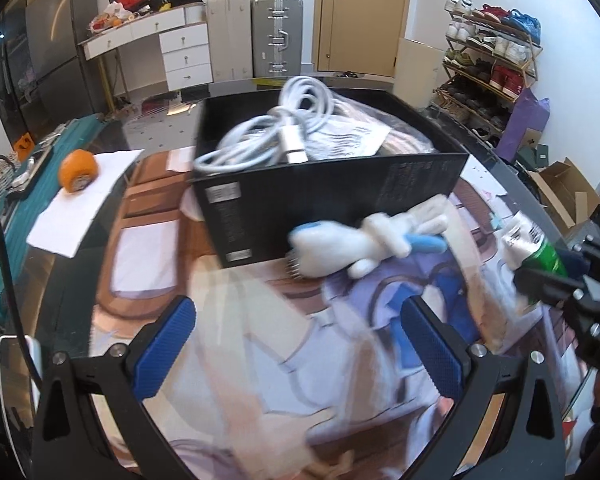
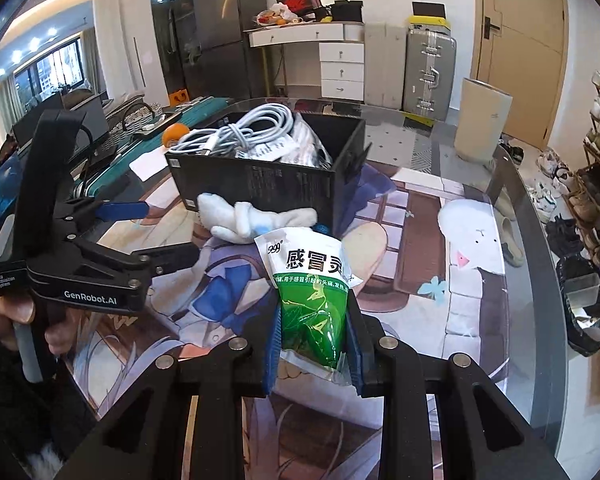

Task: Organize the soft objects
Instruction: 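Grasp the green-and-white medicine packet with the right tool, then grasp the white plush toy with the left tool while the right tool holds the green packet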

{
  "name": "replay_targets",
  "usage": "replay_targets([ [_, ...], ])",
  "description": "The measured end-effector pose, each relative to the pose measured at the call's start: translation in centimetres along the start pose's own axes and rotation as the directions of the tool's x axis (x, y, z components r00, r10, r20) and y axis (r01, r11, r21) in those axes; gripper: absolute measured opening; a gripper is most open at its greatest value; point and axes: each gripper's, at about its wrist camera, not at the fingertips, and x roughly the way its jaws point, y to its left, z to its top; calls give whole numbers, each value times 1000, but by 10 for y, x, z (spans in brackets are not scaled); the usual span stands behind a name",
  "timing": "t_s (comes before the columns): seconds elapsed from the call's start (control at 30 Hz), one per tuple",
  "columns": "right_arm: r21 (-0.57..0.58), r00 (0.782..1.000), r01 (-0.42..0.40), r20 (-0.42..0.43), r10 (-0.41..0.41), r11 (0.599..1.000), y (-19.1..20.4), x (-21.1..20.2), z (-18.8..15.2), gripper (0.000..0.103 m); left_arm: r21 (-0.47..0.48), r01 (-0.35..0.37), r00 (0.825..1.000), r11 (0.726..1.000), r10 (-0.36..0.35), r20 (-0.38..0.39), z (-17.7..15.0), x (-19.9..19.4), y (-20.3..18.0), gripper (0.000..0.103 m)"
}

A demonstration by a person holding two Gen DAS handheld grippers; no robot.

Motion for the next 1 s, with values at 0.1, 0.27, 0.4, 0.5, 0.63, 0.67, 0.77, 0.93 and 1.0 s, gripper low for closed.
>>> replay_targets([
  [0.1,14,1000,-5,0,5,1000,-5,3,-1,27,9,11,1000,1000,-11,-8,6,6,-10,103],
  [0.27,34,1000,-12,1,12,999,-13,4,-2,27,-21,28,999,999,-29,-30,16,16,-20,103],
  [0.4,53,1000,-13,0,13,998,-19,5,-3,27,-38,37,999,999,-38,-37,26,22,-27,103],
  [0.5,62,1000,-17,1,17,998,-23,4,-4,27,-54,47,997,997,-50,-53,29,28,-31,103],
  [0.63,72,1000,-28,-2,28,997,-26,6,-5,27,-59,35,996,998,-40,-82,32,38,-36,103],
  [0.67,75,1000,-29,-5,30,997,-27,7,-5,27,-57,31,995,998,-36,-88,33,40,-37,103],
  [0.77,86,999,-32,-16,34,996,-30,12,-7,27,-60,23,995,998,-29,-99,34,46,-40,103],
  [0.93,88,999,-31,-24,34,996,-31,14,-8,27,-78,22,993,997,-31,-113,36,50,-40,102],
  [1.0,88,999,-30,-25,33,996,-31,14,-8,27,-85,29,993,996,-38,-108,35,49,-38,102],
])
